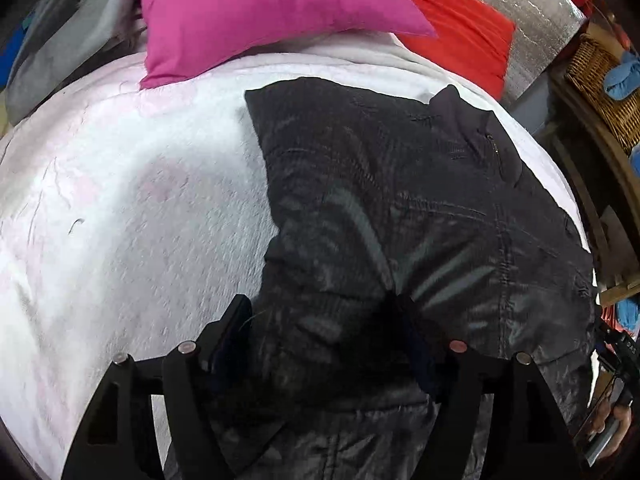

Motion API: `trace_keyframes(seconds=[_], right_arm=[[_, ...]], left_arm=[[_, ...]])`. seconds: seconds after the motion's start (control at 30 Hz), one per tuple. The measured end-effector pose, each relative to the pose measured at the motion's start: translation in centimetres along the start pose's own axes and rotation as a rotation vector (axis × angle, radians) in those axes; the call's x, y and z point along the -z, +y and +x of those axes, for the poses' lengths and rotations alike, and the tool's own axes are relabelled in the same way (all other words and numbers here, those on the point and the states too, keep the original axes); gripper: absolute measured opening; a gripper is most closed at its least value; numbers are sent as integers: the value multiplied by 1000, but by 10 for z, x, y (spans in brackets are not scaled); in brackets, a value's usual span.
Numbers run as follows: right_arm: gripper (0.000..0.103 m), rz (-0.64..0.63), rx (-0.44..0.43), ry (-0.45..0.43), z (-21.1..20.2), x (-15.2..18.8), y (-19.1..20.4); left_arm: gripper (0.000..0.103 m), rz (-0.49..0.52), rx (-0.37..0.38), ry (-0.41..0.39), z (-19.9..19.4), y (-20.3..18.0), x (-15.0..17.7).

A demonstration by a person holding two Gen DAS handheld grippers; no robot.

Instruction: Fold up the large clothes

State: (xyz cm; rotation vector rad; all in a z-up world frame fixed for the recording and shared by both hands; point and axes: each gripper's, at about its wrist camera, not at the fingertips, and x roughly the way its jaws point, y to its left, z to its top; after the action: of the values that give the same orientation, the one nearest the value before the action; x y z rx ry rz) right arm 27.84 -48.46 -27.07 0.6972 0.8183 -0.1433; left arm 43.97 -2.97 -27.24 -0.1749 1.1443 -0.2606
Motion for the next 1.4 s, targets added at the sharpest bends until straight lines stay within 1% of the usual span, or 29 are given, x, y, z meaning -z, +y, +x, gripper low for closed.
trace_keyframes(seconds=[0.03, 0.1, 0.17, 0.27, 0.47, 0.57, 0.67, 0.77, 0.83, 0.87, 0.93, 1.0, 1.07, 1.17, 1.27, 1.4], right_arm=[[68, 0, -7, -10, -7, 1, 0], [68, -4, 6, -29, -17, 2, -1], [68, 8, -11, -39, -26, 5, -2], [68, 38, -31, -54, -49, 12, -18], [68, 69, -59, -73, -92, 41, -43], [68, 82, -70, -72, -104, 58, -52], [68, 69, -69, -63, -114, 76, -58], [68, 53, -66, -49, -121, 92, -63], [68, 52, -66, -37, -121, 100, -66], [69, 56, -64, -32, -121, 103, -68], [69, 74, -59, -16, -119, 108, -72], [69, 100, -70, -11, -118, 109, -76], [69, 128, -94, -18, -117, 104, -78], [72, 163, -109, -32, -111, 89, -75], [75, 187, -128, -34, -93, 67, -64], [76, 180, -128, -20, -62, 36, -44]], left_arm=[[74, -5, 1, 2, -4, 2, 1], [74, -6, -5, -3, -14, 4, 3], [74, 3, -3, -25, -28, 7, 6], [74, 16, 2, -60, -48, 13, 12], [74, 56, -29, -97, -76, 29, 36], [74, 92, -53, -125, -92, 37, 59], [74, 124, -80, -148, -111, 49, 93], [74, 133, -105, -155, -118, 57, 122], [74, 104, -109, -146, -121, 67, 141], [74, 85, -102, -139, -120, 71, 145], [74, 26, -60, -117, -120, 79, 153], [74, -4, -34, -118, -120, 81, 152], [74, -4, -33, -120, -119, 78, 147], [74, -23, -19, -120, -111, 74, 132], [74, -44, -11, -104, -95, 69, 105], [74, -42, 17, -117, -77, 57, 70]])
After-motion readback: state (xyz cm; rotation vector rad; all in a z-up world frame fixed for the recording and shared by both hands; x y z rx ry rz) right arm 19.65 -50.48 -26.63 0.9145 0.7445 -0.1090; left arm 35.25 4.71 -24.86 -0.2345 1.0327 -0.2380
